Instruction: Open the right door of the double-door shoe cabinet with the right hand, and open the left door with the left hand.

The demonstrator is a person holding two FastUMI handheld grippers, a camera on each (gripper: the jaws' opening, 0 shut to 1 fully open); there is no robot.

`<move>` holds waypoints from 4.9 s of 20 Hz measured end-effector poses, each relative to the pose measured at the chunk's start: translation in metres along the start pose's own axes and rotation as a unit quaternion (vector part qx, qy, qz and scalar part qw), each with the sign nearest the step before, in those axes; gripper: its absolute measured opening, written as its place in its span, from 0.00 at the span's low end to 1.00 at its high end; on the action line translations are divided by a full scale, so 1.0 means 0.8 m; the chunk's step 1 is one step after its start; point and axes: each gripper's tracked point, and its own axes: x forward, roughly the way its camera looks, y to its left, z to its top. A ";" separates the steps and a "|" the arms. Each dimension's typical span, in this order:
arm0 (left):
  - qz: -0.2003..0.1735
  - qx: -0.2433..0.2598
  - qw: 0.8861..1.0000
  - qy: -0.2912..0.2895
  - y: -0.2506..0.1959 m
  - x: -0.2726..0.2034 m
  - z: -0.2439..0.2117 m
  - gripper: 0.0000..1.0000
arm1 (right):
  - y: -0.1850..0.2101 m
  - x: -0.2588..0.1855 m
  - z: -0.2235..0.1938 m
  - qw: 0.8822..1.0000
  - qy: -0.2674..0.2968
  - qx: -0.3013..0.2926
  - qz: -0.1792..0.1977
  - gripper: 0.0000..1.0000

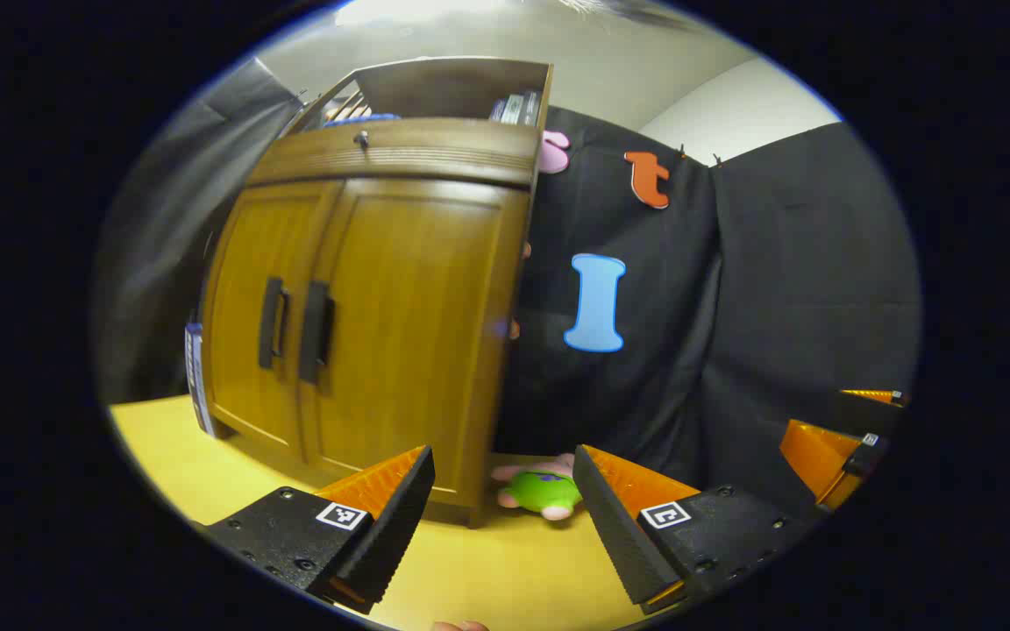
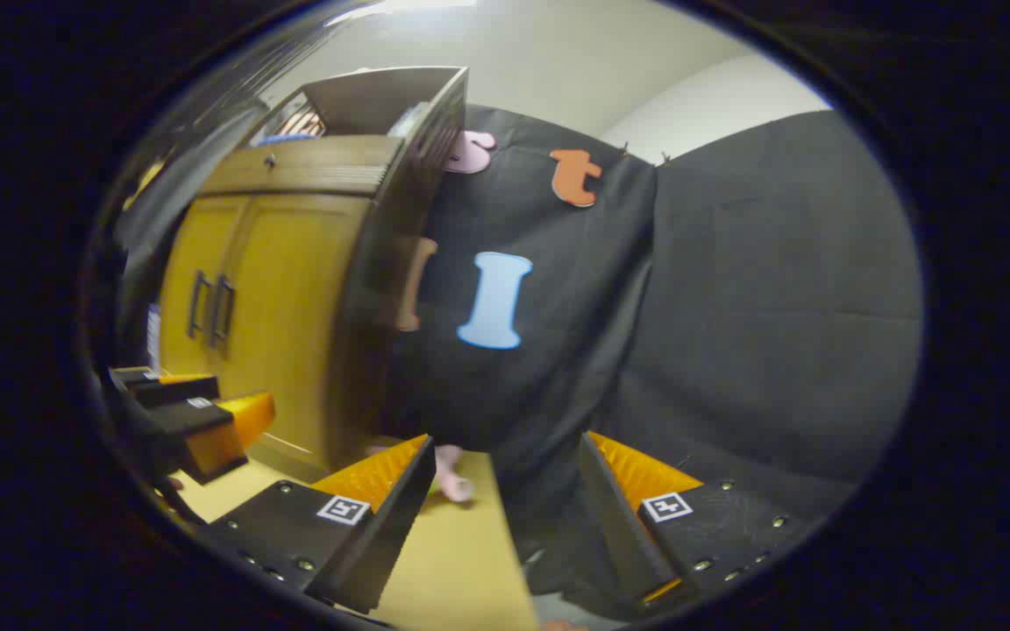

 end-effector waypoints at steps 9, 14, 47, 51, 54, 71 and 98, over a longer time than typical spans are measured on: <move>0.049 0.083 0.995 0.018 0.248 -0.012 0.205 0.95 | 0.270 0.020 0.223 0.992 -0.103 0.032 0.072 0.96; 0.026 0.079 0.997 0.005 0.309 0.032 0.250 0.96 | 0.363 0.038 0.246 0.991 -0.104 0.048 0.068 0.97; -0.070 0.070 0.994 -0.040 0.414 0.064 0.286 0.96 | 0.517 0.131 0.216 0.999 -0.032 0.008 0.023 0.97; -0.054 0.079 0.994 -0.049 0.433 0.066 0.291 0.95 | 0.529 0.154 0.194 1.000 -0.014 0.011 0.025 0.97; -0.040 0.082 0.995 -0.045 0.454 0.073 0.288 0.95 | 0.538 0.182 0.167 0.999 0.012 0.017 0.025 0.97; -0.057 0.079 0.995 -0.011 0.488 0.115 0.250 0.96 | 0.546 0.276 0.052 0.987 0.140 0.079 0.009 0.31; -0.106 0.057 0.993 -0.006 0.418 0.076 0.245 0.96 | 0.466 0.129 0.054 0.986 0.128 0.089 -0.052 0.25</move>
